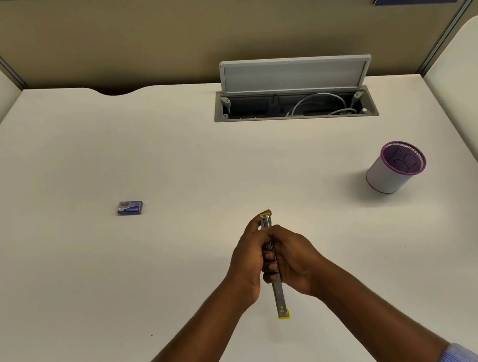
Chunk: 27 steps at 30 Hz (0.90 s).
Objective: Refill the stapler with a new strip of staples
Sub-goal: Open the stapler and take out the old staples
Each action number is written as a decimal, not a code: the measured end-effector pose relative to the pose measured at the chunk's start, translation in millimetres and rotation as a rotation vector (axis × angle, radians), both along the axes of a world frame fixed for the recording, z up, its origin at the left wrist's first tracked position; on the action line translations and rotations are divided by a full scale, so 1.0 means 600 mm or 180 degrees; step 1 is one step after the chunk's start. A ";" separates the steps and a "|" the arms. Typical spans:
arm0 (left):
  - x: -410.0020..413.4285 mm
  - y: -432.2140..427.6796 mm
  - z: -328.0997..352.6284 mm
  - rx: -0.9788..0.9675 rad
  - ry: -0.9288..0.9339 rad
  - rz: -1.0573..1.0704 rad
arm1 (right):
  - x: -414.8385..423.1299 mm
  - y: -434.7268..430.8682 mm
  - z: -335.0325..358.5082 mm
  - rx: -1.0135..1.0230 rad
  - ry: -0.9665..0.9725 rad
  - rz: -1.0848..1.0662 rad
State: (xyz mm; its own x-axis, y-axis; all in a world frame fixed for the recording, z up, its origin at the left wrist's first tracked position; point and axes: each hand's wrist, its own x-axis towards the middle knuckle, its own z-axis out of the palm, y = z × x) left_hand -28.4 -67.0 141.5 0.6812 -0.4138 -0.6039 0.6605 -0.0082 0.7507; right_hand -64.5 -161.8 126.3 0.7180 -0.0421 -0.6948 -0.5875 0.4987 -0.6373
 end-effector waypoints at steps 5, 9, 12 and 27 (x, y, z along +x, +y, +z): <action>0.007 0.010 0.000 0.0266 -0.0295 -0.0480 | 0.002 0.000 0.000 0.0046 -0.0023 0.0005; 0.013 0.017 -0.007 0.0372 -0.0442 -0.0817 | -0.001 -0.001 -0.006 0.0110 -0.0006 -0.0026; 0.020 0.027 -0.008 0.0319 -0.0409 -0.0869 | 0.000 -0.003 -0.005 0.0166 -0.0032 0.0058; 0.053 0.022 -0.026 0.0383 -0.0286 -0.0308 | 0.000 -0.004 0.025 0.0243 -0.0288 0.0718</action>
